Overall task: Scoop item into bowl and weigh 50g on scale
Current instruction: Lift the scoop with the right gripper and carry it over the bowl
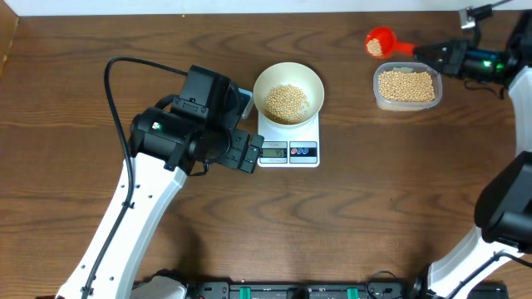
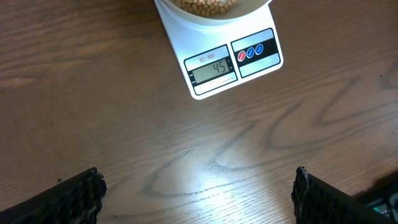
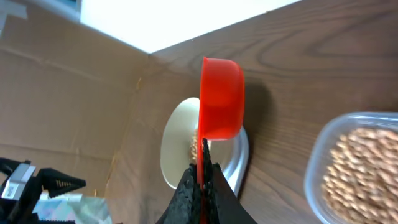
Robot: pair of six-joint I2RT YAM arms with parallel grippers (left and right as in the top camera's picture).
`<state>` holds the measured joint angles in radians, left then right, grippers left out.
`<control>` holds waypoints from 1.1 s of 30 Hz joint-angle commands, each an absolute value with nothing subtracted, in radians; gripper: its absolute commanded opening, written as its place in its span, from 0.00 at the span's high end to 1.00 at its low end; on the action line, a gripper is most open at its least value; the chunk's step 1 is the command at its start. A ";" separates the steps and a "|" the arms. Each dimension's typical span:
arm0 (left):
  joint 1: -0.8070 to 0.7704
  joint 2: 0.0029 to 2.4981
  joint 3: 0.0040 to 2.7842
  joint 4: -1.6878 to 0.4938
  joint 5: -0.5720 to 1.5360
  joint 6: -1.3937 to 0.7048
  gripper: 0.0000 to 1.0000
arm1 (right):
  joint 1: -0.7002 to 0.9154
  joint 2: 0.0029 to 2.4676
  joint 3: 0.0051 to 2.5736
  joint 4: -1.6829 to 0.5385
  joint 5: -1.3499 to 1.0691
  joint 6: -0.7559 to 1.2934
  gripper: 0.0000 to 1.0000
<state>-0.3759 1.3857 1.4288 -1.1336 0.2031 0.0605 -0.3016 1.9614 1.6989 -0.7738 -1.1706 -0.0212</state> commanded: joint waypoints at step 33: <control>-0.376 1.378 1.419 -1.137 0.193 0.075 0.02 | 0.162 1.973 1.705 -0.797 -0.815 -0.246 0.99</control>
